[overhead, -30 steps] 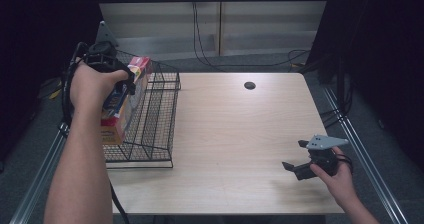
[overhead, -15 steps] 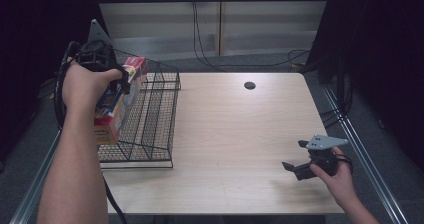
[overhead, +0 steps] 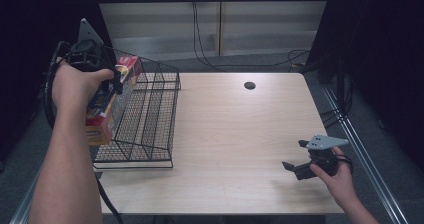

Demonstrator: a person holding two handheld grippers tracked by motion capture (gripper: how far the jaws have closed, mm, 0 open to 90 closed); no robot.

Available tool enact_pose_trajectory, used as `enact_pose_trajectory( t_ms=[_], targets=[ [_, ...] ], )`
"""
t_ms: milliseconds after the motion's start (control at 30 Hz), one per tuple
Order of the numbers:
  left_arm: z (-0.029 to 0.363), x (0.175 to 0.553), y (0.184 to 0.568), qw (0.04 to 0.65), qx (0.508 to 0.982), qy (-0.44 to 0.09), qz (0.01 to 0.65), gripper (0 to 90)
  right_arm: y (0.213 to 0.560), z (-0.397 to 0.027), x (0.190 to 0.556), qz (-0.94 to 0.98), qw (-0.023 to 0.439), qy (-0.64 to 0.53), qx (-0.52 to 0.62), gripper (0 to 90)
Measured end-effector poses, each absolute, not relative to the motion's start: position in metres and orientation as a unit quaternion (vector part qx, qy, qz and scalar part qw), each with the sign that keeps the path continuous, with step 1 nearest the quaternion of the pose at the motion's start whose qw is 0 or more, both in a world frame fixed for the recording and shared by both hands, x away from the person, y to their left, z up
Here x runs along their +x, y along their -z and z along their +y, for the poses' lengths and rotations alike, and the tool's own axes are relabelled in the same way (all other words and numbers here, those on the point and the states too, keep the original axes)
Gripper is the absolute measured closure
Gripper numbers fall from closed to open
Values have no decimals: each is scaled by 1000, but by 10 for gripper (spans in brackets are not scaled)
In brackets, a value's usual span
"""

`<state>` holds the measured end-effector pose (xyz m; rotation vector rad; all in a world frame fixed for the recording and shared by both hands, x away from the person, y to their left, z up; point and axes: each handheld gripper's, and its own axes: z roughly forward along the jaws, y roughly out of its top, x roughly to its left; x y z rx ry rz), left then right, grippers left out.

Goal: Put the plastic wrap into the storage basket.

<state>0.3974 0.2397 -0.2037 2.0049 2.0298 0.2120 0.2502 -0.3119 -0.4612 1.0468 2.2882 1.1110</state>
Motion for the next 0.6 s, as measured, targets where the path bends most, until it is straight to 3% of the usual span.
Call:
enact_pose_trajectory(
  t_ms=[600],
  targets=[
    [256,392,199,143,683,-78,712,473,462,-311,250,818,189,-396,372,16]
  ],
)
